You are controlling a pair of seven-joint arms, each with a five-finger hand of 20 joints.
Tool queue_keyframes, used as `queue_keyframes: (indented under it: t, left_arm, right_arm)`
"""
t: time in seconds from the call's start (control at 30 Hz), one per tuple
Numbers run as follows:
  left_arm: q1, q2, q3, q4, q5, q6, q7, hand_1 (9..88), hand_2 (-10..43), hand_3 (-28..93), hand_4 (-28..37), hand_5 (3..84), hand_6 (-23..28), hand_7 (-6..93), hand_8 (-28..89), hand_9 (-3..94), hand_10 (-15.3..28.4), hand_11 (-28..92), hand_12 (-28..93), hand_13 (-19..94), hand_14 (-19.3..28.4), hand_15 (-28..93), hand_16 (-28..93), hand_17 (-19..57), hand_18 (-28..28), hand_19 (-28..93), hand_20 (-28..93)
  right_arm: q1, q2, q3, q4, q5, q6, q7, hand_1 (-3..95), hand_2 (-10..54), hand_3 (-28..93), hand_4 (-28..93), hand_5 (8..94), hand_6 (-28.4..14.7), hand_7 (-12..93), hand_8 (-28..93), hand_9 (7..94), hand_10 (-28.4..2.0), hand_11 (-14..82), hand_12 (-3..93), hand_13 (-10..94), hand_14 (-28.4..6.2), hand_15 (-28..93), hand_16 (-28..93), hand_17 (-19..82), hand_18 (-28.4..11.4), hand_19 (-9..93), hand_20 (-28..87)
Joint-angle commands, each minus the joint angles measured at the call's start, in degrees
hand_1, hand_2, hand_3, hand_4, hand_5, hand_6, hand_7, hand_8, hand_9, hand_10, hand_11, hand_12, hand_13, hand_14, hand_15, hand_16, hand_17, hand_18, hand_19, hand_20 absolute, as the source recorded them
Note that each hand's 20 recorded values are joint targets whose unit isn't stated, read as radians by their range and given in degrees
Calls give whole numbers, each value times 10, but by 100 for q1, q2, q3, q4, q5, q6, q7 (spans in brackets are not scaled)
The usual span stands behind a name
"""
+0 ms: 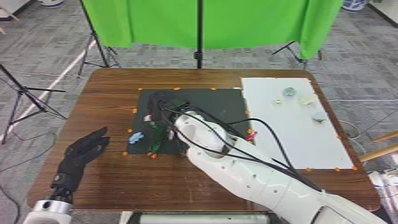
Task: Arrange flowers
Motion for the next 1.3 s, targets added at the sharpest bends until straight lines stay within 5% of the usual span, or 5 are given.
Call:
queue_keyframes:
  t: [0.03,0.77,1.1,1.3]
  left_arm:
    - [43,-55,15,33,7,-61,-54,316,-95,592,-242,407,38,92,-45,412,121,162,153,341,160,99,48,63,114,16,174]
    - [131,-79,-55,-16,8,-52,-43,314,-95,585,-235,412,40,115,-57,416,126,186,144,341,162,120,40,64,116,16,175]
    - [202,-57,-120,-74,19,-73,-96,312,-95,586,-238,411,39,119,-59,417,126,191,142,341,162,122,38,63,117,15,174]
    - [282,-59,-184,-142,28,-55,-134,310,-95,587,-242,413,40,120,-60,418,129,194,142,342,163,124,38,63,117,16,174]
  right_arm:
    - [-6,-56,24,130,-340,45,26,526,-95,620,-185,762,19,218,59,860,-93,102,342,900,-16,611,375,625,-143,932,606]
    - [64,162,106,-68,-315,-381,93,488,-95,600,-158,692,12,223,46,780,-107,169,251,886,-14,588,367,609,-140,932,587]
    - [261,471,105,-884,109,-492,157,409,-95,677,-166,641,24,199,-102,753,-113,186,211,885,-13,579,366,605,-142,932,587]
    - [320,844,513,-1667,477,-1056,248,412,-95,625,-132,620,14,184,-103,726,-120,174,205,874,-17,571,363,594,-145,932,586]
